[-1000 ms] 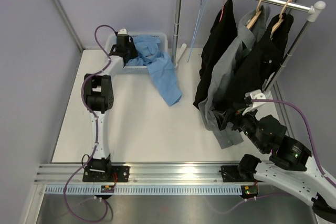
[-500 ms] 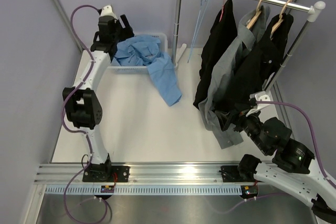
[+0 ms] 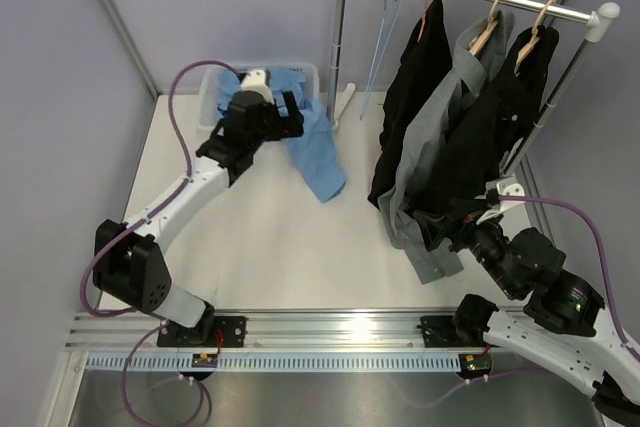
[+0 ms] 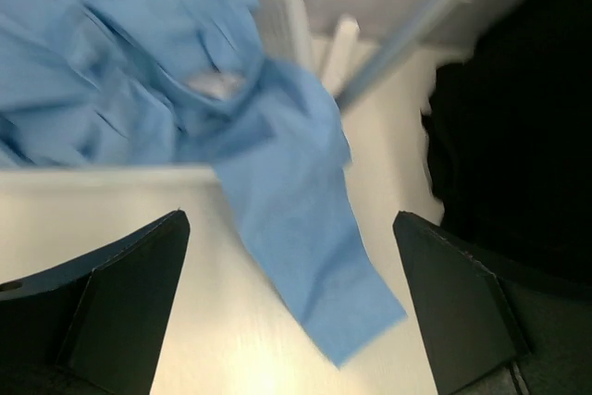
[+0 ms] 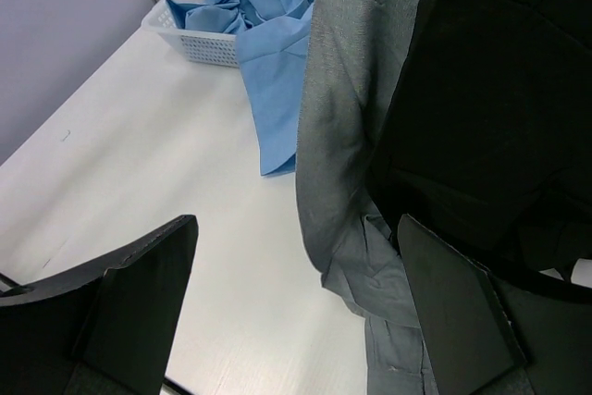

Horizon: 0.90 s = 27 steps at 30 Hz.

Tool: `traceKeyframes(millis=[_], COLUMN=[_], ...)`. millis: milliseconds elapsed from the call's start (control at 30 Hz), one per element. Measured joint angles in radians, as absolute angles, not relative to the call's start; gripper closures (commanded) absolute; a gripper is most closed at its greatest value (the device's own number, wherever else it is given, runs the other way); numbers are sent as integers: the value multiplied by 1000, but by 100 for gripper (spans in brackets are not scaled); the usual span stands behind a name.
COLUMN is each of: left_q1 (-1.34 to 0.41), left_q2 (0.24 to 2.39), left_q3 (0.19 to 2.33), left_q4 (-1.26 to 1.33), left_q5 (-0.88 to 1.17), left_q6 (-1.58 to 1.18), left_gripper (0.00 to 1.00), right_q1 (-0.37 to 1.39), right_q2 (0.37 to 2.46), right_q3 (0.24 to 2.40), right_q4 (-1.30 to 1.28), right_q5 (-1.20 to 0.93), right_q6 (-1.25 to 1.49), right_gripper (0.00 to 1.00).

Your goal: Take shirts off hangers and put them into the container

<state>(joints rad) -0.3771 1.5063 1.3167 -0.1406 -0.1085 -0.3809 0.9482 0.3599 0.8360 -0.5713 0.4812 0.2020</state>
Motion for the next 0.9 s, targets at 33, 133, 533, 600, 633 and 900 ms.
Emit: traceKeyframes(millis=[33,133,533,600,633,900], left_q1=[-421,-539,-780,-800,-807,-821], left_q2=[1498,1488,1698,1752,1777,1919], left_q3=[1280,1179,1139,1169,1185,1289], left_q4=[-136,-133,-64,-57,-56,-51], left_q5=[-125,-174,-365,-394,-407,-509], left_q6=[-385,-398,-485,-505,-513,-581], left_gripper=[1,1,1,2,2,4], right_q1=[948,948,948,948,948,948], right_q2=[360,359,350,350,350,350], right_q3=[836,836,830,830,830,830], right_q4=[-572,-573,-574,-574,-574,-574], right_q5=[481,480,478,477,477,477], right_q6=[204,214,234,236,237,241], right_gripper=[1,1,1,1,0,1])
